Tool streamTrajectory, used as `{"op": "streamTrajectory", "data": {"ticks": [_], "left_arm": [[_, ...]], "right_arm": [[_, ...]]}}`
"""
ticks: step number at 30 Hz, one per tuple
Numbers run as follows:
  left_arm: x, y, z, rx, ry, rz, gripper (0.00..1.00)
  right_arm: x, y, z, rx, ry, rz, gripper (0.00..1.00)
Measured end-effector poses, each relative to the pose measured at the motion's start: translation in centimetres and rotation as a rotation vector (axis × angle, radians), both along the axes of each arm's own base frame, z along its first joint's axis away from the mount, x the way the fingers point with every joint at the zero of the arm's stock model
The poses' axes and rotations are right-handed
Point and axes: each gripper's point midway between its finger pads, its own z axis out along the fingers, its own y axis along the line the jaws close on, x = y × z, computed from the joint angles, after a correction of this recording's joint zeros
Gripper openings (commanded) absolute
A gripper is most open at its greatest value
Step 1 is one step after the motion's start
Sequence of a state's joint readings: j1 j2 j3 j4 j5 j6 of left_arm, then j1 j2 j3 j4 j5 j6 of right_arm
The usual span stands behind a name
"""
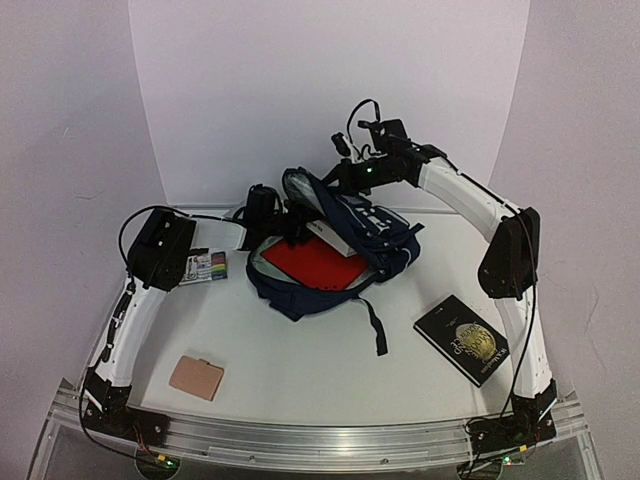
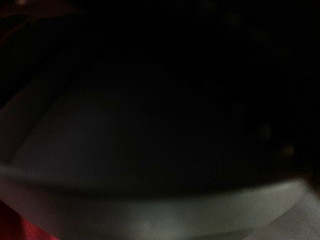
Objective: Pack the student bag
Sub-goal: Place the book in the student bag.
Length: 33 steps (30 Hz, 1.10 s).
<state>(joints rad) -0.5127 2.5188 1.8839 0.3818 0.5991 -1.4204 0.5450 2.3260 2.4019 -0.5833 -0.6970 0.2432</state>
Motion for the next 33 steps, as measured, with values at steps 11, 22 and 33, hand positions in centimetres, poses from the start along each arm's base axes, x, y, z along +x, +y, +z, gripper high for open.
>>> {"op": "streamTrajectory", "data": {"ticks": [11,22,33], "left_arm": [[-1.0,2.3,-1.5,0.167,0.061,0.076,1.0],[-3.8,5.3,-0.8,0.285,0.124,0.124,0.66],[-1.1,0.7,-1.4,0.205,0.047,0.052,0.32]], "right_arm": [[2.3,-2.4,0.6,0.065,0.061,-0.078,0.0],[2.9,-2.8,1.0,0.087,0.068,-0.095,0.0],[2.6,-2.5,-0.1,0.094,0.095,-0.078,0.0]]}}
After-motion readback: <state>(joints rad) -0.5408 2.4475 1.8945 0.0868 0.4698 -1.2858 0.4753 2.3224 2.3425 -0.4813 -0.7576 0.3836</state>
